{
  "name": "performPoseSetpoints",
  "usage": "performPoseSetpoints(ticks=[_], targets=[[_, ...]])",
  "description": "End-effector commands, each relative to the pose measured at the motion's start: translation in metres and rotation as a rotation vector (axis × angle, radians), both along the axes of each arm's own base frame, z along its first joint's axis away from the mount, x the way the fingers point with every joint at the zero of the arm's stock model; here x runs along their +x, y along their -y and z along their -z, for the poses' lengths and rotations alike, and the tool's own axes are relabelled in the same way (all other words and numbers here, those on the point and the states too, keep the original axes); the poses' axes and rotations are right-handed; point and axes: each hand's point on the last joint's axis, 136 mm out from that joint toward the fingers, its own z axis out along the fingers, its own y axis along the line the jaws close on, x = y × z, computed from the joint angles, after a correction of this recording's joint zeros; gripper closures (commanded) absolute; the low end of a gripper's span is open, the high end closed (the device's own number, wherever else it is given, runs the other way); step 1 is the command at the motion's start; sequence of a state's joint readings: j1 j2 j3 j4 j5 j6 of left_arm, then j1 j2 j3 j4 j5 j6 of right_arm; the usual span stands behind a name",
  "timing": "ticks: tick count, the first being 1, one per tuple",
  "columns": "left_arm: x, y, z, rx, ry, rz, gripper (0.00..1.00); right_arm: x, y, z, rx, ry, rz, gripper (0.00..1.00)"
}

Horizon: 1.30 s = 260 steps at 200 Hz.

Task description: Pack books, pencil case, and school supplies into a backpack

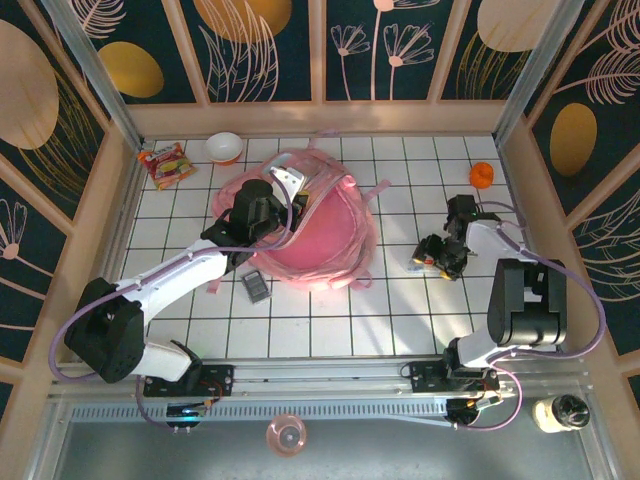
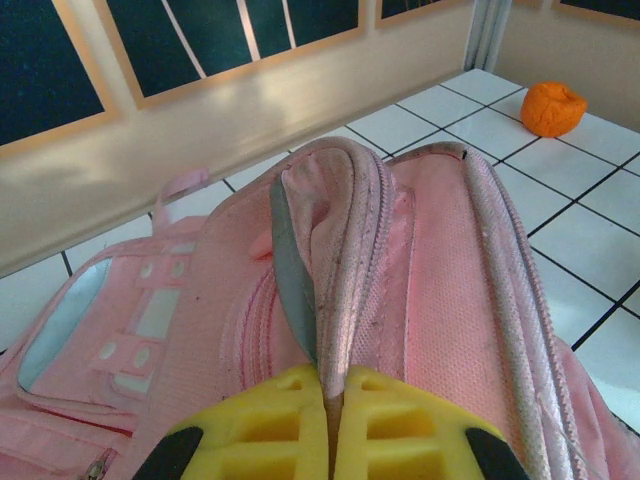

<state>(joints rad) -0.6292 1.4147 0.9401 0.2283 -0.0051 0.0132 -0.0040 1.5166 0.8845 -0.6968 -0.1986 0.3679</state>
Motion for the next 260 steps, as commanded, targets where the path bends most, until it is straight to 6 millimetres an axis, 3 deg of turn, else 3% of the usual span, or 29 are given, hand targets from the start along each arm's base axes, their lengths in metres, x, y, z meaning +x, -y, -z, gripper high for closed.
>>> performPoseSetpoints(ticks=[1, 40, 91, 113, 141, 166, 187, 217, 260], targets=[[0.005, 0.001, -0.04, -0.083, 0.104, -0.004, 1.0, 0.008, 0.005, 0.002, -0.017, -0.023, 0.051, 0.31], [0.004, 0.0, -0.038, -0.081, 0.101, -0.005, 1.0, 0.026, -0.009, 0.008, 0.071, 0.004, 0.072, 0.3], [0.005, 0.002, -0.037, -0.08, 0.099, -0.001, 1.0, 0.054, -0.003, 0.004, 0.036, 0.075, 0.083, 0.3], [0.005, 0.002, -0.038, -0.08, 0.1, -0.001, 1.0, 0.062, 0.003, -0.011, 0.001, 0.112, 0.097, 0.29], [0.005, 0.001, -0.039, -0.074, 0.105, -0.004, 1.0, 0.046, 0.01, -0.025, -0.022, 0.108, 0.155, 0.3], [0.005, 0.002, -0.039, -0.073, 0.106, 0.001, 1.0, 0.013, 0.01, -0.017, -0.015, 0.049, 0.196, 0.3], [0.005, 0.005, -0.038, -0.076, 0.1, 0.015, 1.0, 0.0, 0.006, -0.01, 0.017, 0.043, 0.214, 0.29], [0.005, 0.007, -0.036, -0.08, 0.089, 0.026, 1.0, 0.002, 0.009, -0.002, 0.049, 0.06, 0.245, 0.27], [0.004, 0.007, -0.036, -0.086, 0.083, 0.025, 1.0, 0.033, 0.011, -0.009, 0.114, 0.192, 0.268, 0.26]])
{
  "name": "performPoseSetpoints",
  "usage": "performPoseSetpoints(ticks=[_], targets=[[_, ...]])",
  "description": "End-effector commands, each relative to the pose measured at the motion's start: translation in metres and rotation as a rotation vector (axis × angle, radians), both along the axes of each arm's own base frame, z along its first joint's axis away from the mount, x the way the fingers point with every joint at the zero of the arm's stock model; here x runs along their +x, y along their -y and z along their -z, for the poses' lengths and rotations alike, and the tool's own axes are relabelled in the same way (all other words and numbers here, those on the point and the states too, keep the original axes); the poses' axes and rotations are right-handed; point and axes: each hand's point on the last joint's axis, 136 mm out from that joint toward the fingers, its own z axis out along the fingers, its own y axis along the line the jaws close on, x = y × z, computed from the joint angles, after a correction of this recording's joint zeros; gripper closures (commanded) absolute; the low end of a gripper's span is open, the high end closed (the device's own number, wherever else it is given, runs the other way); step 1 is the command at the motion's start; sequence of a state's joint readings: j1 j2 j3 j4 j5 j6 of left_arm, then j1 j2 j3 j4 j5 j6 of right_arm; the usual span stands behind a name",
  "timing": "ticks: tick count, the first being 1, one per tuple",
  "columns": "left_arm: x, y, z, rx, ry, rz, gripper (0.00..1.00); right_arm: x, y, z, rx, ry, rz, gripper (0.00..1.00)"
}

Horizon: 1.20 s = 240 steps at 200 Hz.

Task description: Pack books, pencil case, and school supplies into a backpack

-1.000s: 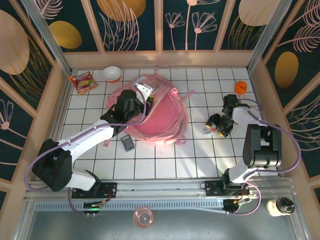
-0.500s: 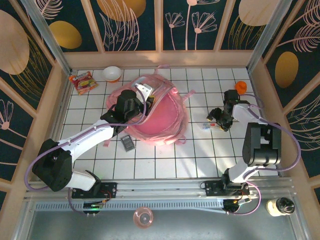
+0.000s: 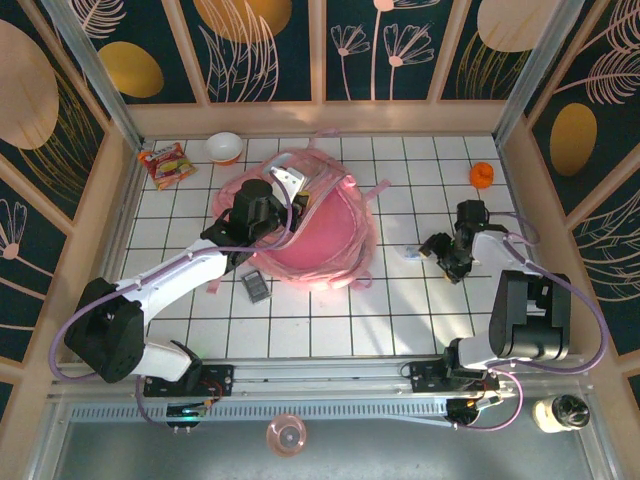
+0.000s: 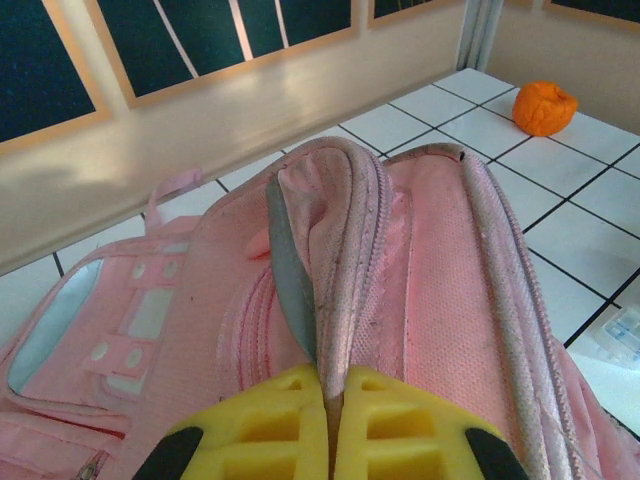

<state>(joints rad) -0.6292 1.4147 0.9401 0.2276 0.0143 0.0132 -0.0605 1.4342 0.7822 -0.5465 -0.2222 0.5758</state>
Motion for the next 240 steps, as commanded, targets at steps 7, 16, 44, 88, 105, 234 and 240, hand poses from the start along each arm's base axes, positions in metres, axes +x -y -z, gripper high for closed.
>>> performPoseSetpoints(ticks=[7, 16, 44, 88, 105, 234, 240], targets=[[0.007, 0.005, -0.036, -0.082, 0.085, 0.006, 1.0, 0.029, -0.001, -0.01, 0.04, 0.13, 0.023, 0.26], [0.007, 0.005, -0.035, -0.083, 0.083, 0.006, 1.0, 0.034, 0.0, -0.01, 0.048, 0.144, 0.022, 0.26], [0.006, 0.006, -0.036, -0.093, 0.08, 0.007, 1.0, 0.05, 0.003, -0.007, 0.045, 0.156, 0.012, 0.26], [0.005, 0.003, -0.038, -0.087, 0.085, 0.002, 1.0, 0.08, 0.005, -0.007, 0.038, 0.203, -0.015, 0.26], [0.005, 0.002, -0.038, -0.079, 0.087, -0.002, 1.0, 0.084, 0.005, -0.002, 0.032, 0.191, -0.031, 0.27], [0.002, -0.003, -0.042, -0.075, 0.101, -0.013, 1.0, 0.018, 0.002, 0.043, -0.261, -0.196, -0.25, 0.42], [0.001, -0.004, -0.042, -0.076, 0.102, -0.014, 1.0, 0.019, 0.004, 0.044, -0.275, -0.201, -0.255, 0.42]])
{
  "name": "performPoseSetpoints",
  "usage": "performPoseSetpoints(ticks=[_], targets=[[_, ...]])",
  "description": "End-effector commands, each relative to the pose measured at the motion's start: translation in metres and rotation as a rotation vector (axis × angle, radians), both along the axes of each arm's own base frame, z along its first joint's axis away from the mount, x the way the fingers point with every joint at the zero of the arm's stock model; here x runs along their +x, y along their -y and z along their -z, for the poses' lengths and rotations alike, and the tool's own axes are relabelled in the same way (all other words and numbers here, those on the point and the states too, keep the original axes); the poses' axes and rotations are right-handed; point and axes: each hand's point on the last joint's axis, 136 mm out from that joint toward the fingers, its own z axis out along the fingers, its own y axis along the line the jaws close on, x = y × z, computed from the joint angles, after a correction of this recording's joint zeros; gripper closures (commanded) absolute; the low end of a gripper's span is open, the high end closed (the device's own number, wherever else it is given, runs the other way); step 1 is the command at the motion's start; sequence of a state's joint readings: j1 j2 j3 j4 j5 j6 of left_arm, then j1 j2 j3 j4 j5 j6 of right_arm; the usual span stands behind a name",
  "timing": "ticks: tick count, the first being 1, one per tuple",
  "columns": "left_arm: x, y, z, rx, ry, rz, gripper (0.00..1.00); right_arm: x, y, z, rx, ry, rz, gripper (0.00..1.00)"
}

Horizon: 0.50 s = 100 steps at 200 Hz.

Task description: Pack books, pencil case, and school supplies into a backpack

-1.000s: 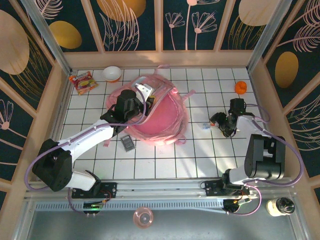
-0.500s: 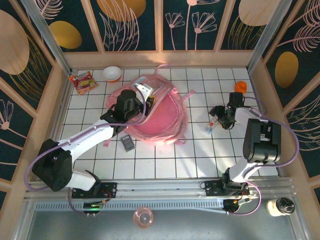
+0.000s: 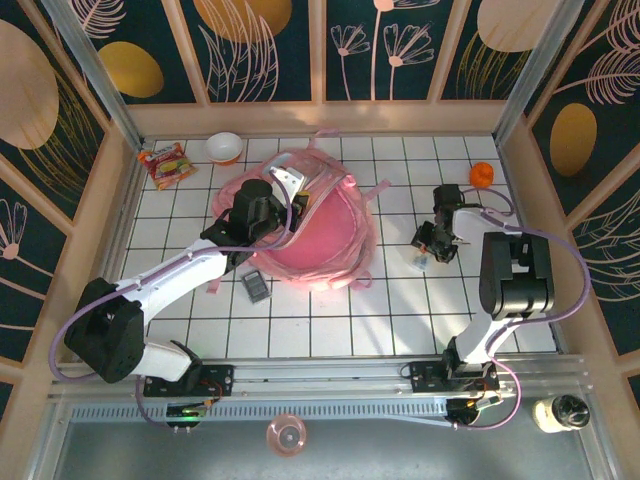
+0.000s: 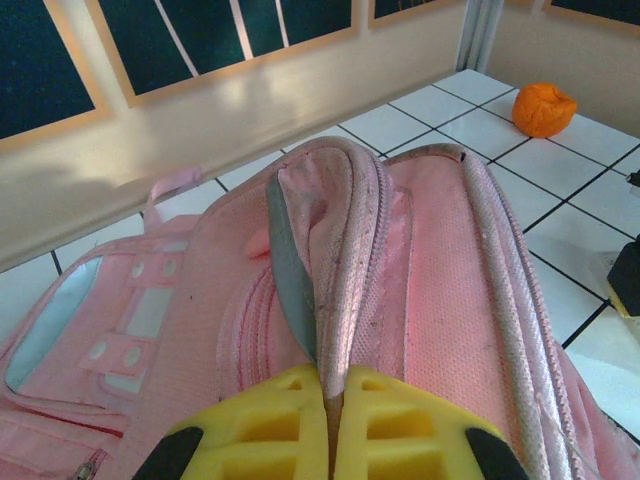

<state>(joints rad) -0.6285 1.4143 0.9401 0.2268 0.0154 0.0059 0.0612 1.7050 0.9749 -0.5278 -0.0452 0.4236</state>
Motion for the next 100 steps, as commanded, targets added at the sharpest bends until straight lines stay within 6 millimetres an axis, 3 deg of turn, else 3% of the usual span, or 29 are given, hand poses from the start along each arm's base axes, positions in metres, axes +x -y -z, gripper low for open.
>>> performPoseSetpoints(ticks=[1, 28, 49, 71, 100], targets=[[0.001, -0.003, -0.042, -0.071, 0.107, -0.012, 1.0, -0.028, 0.012, 0.019, -0.086, -0.158, -0.017, 0.42], [0.0, -0.005, -0.044, -0.073, 0.112, -0.017, 1.0, -0.022, 0.012, 0.022, -0.095, -0.165, -0.031, 0.59], [-0.001, -0.007, -0.045, -0.075, 0.114, -0.02, 1.0, -0.013, 0.005, 0.01, -0.078, -0.116, -0.029, 0.63], [-0.002, -0.005, -0.047, -0.086, 0.115, -0.013, 1.0, -0.004, -0.013, -0.013, 0.002, -0.04, -0.028, 0.63], [-0.002, -0.005, -0.053, -0.097, 0.125, -0.01, 1.0, 0.01, -0.048, -0.067, 0.14, 0.121, -0.055, 0.65]])
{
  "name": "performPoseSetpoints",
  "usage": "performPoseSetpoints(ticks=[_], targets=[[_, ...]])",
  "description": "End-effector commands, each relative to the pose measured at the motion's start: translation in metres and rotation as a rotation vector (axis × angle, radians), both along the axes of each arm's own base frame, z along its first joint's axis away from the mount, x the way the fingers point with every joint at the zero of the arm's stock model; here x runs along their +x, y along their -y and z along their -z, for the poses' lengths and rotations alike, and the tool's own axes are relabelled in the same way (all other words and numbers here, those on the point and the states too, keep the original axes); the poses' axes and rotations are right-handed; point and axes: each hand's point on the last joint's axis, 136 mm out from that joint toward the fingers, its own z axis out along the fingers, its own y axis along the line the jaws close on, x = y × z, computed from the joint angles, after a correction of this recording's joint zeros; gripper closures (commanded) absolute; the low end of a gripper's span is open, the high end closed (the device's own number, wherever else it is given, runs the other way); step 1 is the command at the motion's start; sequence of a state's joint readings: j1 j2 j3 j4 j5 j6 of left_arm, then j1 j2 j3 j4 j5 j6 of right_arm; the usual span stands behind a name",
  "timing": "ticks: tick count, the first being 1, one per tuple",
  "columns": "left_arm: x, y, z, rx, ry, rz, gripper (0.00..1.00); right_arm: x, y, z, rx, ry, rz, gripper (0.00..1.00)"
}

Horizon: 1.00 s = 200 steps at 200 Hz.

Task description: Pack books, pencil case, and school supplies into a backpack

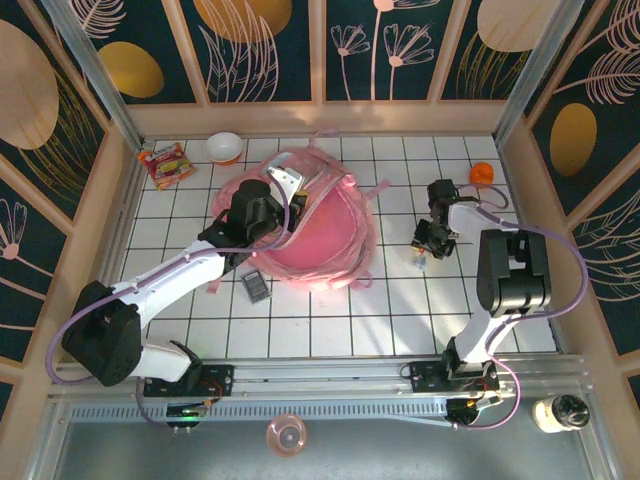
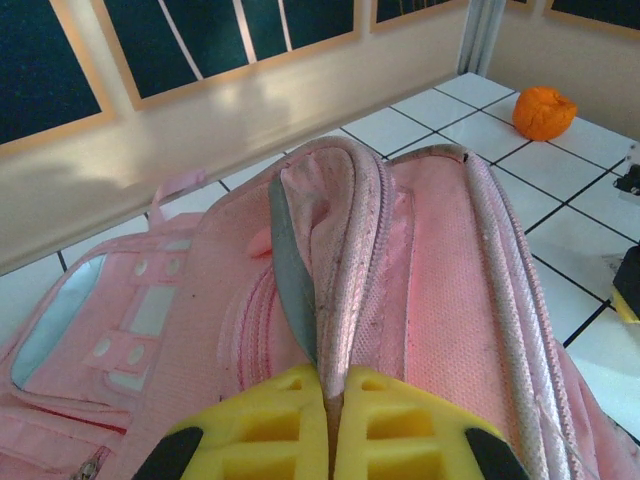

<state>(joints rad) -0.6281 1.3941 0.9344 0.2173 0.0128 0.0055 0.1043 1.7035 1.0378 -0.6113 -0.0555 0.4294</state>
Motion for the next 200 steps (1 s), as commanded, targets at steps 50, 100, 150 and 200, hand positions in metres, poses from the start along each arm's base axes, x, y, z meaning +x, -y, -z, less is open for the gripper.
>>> performPoseSetpoints(ticks=[50, 100, 150, 200], targets=[[-0.001, -0.003, -0.056, -0.121, 0.131, -0.008, 1.0, 0.016, -0.114, -0.161, 0.505, 0.475, -0.025, 0.65], [0.0, 0.002, -0.063, -0.159, 0.135, 0.008, 1.0, -0.001, -0.195, -0.174, 0.745, 0.514, -0.05, 0.65], [-0.003, 0.005, -0.074, -0.196, 0.146, 0.027, 1.0, 0.004, -0.249, -0.133, 0.764, 0.394, -0.088, 0.64], [-0.005, 0.003, -0.077, -0.182, 0.153, 0.028, 1.0, 0.016, -0.277, -0.13, 0.827, 0.404, -0.143, 0.37]])
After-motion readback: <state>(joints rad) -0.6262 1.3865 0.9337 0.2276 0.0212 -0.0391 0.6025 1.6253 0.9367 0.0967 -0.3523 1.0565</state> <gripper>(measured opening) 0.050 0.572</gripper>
